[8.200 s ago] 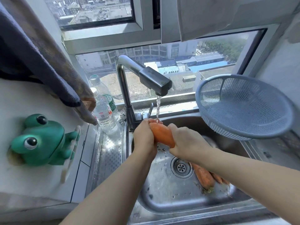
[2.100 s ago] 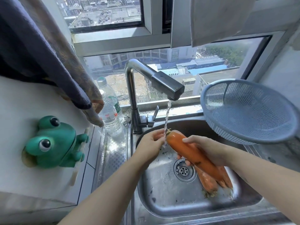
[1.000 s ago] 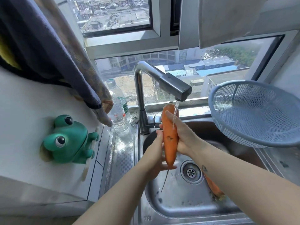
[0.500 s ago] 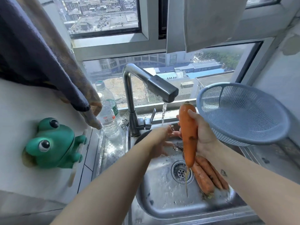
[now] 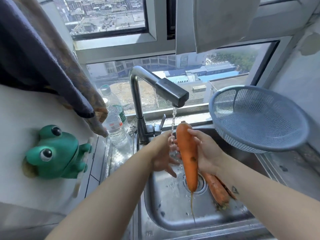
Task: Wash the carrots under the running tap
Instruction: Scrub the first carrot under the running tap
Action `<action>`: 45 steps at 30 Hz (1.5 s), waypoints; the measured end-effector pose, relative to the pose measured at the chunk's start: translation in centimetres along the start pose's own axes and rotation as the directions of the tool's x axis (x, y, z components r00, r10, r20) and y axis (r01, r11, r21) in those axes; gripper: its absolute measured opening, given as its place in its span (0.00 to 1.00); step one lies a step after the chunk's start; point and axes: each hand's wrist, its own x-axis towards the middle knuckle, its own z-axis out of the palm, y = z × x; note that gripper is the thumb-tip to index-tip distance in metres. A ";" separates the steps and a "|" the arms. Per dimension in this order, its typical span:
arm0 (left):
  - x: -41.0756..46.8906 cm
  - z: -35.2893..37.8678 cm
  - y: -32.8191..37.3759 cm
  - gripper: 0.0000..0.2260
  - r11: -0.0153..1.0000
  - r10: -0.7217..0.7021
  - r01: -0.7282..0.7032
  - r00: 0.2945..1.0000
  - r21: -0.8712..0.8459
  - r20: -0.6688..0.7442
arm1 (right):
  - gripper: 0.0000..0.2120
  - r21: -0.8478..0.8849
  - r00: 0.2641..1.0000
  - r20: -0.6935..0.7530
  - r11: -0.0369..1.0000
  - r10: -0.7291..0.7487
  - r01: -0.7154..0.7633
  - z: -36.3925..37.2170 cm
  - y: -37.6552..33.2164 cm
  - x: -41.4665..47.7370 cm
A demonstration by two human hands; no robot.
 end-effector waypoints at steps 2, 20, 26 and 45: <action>-1.1 -0.4 -0.4 0.24 1.000 0.029 -0.029 1.000 -0.008 -0.002 | 0.17 0.003 0.999 0.024 0.999 0.038 -0.038 1.0 0.9 0.3; -2.7 -1.0 -3.0 0.26 0.909 0.413 -0.416 0.907 0.022 0.085 | 0.17 0.056 0.994 0.108 0.998 0.004 -0.010 2.7 2.6 1.1; -1.3 0.6 -2.8 0.21 0.879 0.460 -0.473 0.875 -0.061 -0.152 | 0.17 0.107 0.996 0.036 0.991 -0.085 0.081 3.0 2.7 1.4; -3.1 -0.5 -5.4 0.33 0.978 0.191 -0.187 0.981 -0.091 0.037 | 0.17 -0.297 0.986 -0.009 0.942 -0.165 0.155 4.2 1.6 1.3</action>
